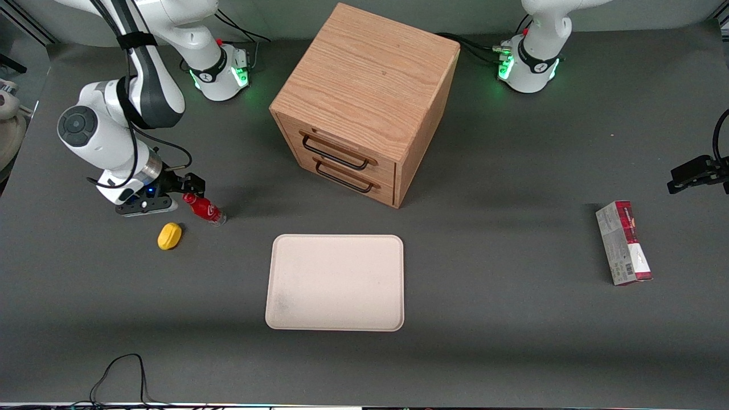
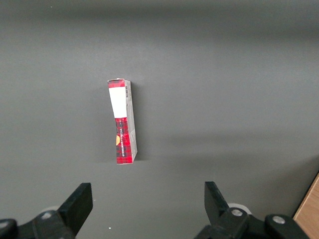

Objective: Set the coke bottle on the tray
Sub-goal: 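Lower the open right gripper around the bottle's neck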

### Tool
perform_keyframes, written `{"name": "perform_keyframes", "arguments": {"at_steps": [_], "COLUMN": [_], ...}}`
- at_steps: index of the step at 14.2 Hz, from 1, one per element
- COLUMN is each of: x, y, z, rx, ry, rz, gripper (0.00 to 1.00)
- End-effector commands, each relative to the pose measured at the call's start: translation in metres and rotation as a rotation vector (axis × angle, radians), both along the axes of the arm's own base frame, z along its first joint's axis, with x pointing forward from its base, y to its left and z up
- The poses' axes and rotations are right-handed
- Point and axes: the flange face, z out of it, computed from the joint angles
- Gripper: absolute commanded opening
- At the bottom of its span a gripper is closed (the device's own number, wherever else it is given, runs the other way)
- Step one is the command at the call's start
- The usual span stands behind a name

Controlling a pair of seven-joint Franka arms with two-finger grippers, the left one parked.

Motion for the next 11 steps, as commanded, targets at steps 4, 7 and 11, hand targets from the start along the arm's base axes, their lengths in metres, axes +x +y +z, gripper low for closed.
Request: {"name": "perform_keyframes", "arguments": {"at_steps": [4, 7, 11], "x": [-0.0061, -0.0076, -0.0083], "y": [-0.0005, -0.0006, -0.0015], "z": [-0.0106, -0.0118, -0.011], "rx": [-0.004, -0.005, -0.005], "ry": [-0.007, -0.004, 0.001], "rz": [0.012, 0.012, 0.009], "gripper": [1.0, 0.73, 0.0]}}
